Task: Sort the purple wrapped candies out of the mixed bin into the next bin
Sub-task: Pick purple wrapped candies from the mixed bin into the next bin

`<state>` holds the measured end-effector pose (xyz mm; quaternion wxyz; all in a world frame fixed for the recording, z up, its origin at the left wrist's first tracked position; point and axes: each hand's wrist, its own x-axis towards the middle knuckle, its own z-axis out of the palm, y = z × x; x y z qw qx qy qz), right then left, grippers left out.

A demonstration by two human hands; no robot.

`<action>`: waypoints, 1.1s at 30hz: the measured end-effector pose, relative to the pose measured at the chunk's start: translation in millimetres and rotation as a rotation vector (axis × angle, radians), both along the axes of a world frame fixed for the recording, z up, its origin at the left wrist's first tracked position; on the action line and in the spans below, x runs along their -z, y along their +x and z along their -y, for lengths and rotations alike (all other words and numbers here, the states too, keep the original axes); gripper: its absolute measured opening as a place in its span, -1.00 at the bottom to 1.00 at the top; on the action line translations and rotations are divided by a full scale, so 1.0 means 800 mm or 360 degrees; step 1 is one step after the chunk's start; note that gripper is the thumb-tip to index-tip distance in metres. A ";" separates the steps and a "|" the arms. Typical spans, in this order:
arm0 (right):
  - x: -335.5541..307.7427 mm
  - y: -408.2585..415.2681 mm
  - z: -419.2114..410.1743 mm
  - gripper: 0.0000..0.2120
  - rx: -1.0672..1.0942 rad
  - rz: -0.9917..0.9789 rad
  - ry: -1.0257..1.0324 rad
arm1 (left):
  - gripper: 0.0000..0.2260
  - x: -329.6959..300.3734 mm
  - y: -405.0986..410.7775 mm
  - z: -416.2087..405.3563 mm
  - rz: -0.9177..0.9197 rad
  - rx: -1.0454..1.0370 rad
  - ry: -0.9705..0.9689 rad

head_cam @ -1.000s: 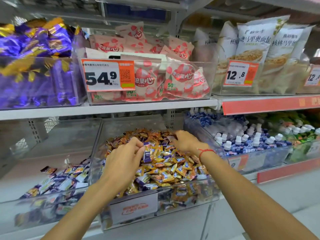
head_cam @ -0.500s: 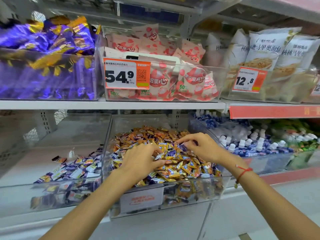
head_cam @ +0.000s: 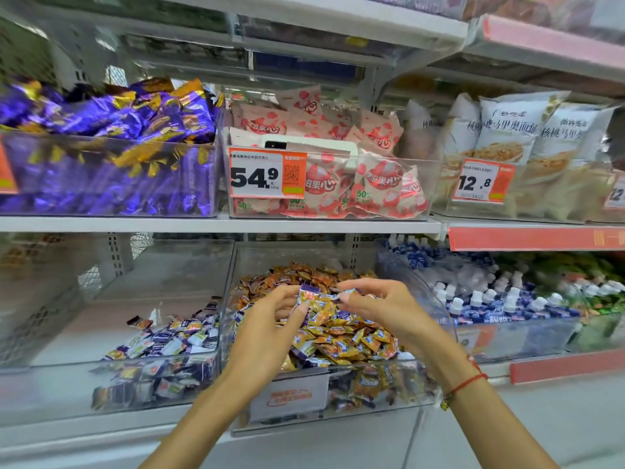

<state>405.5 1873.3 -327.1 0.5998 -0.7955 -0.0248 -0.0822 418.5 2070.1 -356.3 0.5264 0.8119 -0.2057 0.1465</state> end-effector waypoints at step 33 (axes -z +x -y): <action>0.045 0.051 -0.099 -0.62 -0.0694 0.0429 -0.1399 | -0.45 0.044 0.024 -0.114 -0.0043 -0.0175 0.0592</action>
